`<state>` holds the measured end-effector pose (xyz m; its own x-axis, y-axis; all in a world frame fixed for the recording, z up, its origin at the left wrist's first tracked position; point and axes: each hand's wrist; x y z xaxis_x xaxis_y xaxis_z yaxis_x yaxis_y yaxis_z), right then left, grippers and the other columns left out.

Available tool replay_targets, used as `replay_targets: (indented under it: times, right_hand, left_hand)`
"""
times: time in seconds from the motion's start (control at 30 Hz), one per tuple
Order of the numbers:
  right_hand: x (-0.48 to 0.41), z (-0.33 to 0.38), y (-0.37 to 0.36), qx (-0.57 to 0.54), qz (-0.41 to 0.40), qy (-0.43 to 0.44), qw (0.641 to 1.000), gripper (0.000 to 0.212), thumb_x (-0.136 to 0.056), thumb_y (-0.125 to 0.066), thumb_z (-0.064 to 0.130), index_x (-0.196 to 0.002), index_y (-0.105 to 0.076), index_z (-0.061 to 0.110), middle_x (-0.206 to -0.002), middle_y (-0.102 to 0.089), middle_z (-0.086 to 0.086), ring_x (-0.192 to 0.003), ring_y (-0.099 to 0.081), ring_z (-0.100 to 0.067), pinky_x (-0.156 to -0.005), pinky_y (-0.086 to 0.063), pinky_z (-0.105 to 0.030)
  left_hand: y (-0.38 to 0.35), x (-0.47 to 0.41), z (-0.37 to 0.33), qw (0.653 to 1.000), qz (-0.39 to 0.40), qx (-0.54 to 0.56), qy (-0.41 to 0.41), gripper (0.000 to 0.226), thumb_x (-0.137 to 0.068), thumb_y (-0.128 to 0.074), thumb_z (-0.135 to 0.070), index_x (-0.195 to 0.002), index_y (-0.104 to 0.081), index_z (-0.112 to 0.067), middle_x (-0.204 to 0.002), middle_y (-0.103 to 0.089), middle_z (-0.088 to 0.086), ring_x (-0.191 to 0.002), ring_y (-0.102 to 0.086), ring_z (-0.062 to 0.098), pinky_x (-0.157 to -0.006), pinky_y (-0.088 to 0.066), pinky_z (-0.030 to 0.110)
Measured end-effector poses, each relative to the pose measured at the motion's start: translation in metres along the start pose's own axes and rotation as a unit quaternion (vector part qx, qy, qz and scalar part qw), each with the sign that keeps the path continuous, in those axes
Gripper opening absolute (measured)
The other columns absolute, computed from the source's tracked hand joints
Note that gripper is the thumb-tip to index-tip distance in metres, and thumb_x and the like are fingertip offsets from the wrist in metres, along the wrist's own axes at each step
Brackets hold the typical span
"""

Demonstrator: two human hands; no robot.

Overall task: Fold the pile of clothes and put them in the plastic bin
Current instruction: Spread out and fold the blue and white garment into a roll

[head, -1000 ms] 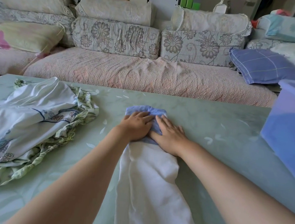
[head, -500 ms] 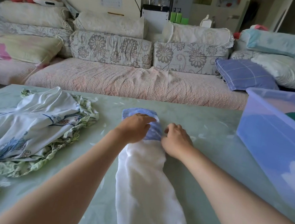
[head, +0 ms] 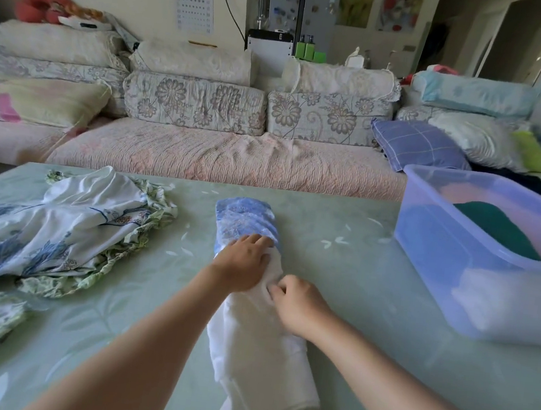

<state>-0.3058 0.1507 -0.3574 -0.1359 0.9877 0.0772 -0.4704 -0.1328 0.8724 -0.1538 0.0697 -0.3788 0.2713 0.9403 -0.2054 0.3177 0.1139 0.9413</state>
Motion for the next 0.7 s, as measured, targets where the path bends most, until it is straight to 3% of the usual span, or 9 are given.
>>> replay_targets:
  times: [0.1, 0.2, 0.3, 0.33, 0.43, 0.53, 0.6, 0.7]
  right_hand:
    - [0.014, -0.003, 0.003, 0.018, 0.001, -0.020, 1.000, 0.034, -0.104, -0.048, 0.033, -0.117, -0.057, 0.004, -0.127, -0.062, -0.020, -0.120, -0.056, -0.033, -0.086, -0.041, -0.033]
    - [0.024, -0.008, 0.007, 0.101, 0.057, -0.017, 0.993, 0.038, -0.102, -0.051, 0.030, -0.124, -0.055, -0.001, -0.127, -0.061, -0.022, -0.120, -0.058, -0.034, -0.086, -0.044, -0.031]
    - [0.032, -0.008, 0.012, 0.142, 0.139, -0.021, 0.980, 0.030, -0.091, -0.055, 0.024, -0.107, -0.067, 0.001, -0.080, -0.068, -0.016, -0.089, -0.072, -0.032, -0.061, -0.050, -0.029]
    - [0.035, -0.007, 0.014, 0.156, 0.135, -0.025, 0.978, 0.030, -0.085, -0.057, 0.024, -0.106, -0.066, 0.004, -0.075, -0.066, -0.012, -0.086, -0.072, -0.030, -0.062, -0.051, -0.028]
    - [0.038, -0.006, 0.018, 0.204, 0.017, 0.022, 0.979, 0.047, -0.080, -0.060, 0.030, -0.121, -0.045, 0.013, -0.116, -0.057, -0.011, -0.116, -0.059, -0.032, -0.089, -0.046, -0.036]
    - [0.035, -0.010, 0.010, 0.200, -0.067, 0.184, 0.960, 0.052, -0.082, -0.056, 0.031, -0.130, -0.041, 0.021, -0.140, -0.038, -0.008, -0.131, -0.041, -0.031, -0.106, -0.034, -0.041]
    - [0.030, -0.016, 0.000, 0.177, -0.002, 0.221, 0.959, 0.065, -0.088, -0.053, 0.037, -0.147, -0.032, 0.022, -0.162, -0.016, -0.006, -0.148, -0.020, -0.024, -0.119, -0.019, -0.044]
    - [0.025, -0.030, -0.016, 0.208, 0.098, 0.178, 0.957, 0.083, -0.094, -0.036, 0.060, -0.160, -0.005, 0.021, -0.167, 0.011, 0.001, -0.153, 0.008, -0.012, -0.123, -0.003, -0.047]
  left_hand:
    - [-0.004, 0.015, 0.000, 0.997, 0.044, -0.055, 0.018, 0.063, -0.089, -0.018, -0.060, -0.145, -0.038, -0.036, -0.153, -0.037, -0.007, -0.140, -0.033, 0.022, -0.113, -0.026, 0.038]
    - [-0.010, 0.025, 0.009, 0.988, 0.114, -0.075, 0.064, 0.064, -0.093, -0.024, -0.069, -0.152, -0.011, -0.046, -0.163, -0.007, -0.010, -0.150, -0.002, 0.018, -0.120, -0.011, 0.048]
    - [-0.016, 0.032, 0.011, 0.988, 0.104, -0.087, 0.078, 0.071, -0.090, -0.026, -0.073, -0.152, -0.005, -0.047, -0.164, -0.001, -0.008, -0.151, 0.004, 0.019, -0.120, -0.006, 0.051]
    - [-0.016, 0.034, 0.009, 0.987, 0.089, -0.107, 0.074, 0.075, -0.087, -0.024, -0.077, -0.153, -0.006, -0.046, -0.164, -0.001, -0.007, -0.151, 0.003, 0.019, -0.120, -0.004, 0.052]
    - [-0.008, 0.036, 0.000, 0.983, 0.025, -0.179, 0.016, 0.072, -0.087, -0.030, -0.071, -0.151, -0.027, -0.037, -0.162, -0.012, -0.004, -0.149, -0.010, 0.023, -0.119, -0.008, 0.048]
    - [0.004, 0.045, -0.017, 0.980, -0.011, -0.194, -0.051, 0.061, -0.086, -0.042, -0.059, -0.138, -0.045, -0.028, -0.140, -0.039, -0.002, -0.131, -0.037, 0.025, -0.106, -0.028, 0.039]
    - [-0.003, 0.063, -0.020, 0.990, 0.014, -0.134, -0.045, 0.080, -0.080, -0.038, -0.070, -0.143, -0.042, -0.021, -0.143, -0.041, 0.001, -0.132, -0.038, 0.027, -0.107, -0.031, 0.041]
    - [-0.010, 0.090, -0.012, 0.991, 0.076, -0.111, -0.029, 0.120, -0.057, -0.016, -0.087, -0.156, -0.014, -0.019, -0.163, -0.011, -0.001, -0.150, -0.008, 0.019, -0.120, -0.009, 0.037]
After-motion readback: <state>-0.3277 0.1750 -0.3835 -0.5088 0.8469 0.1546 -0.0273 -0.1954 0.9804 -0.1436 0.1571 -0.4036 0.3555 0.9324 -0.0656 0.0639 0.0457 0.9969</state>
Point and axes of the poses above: each hand's wrist, its own x-axis away from the middle knuckle, its own y-axis out of the back of the hand, z = x × y
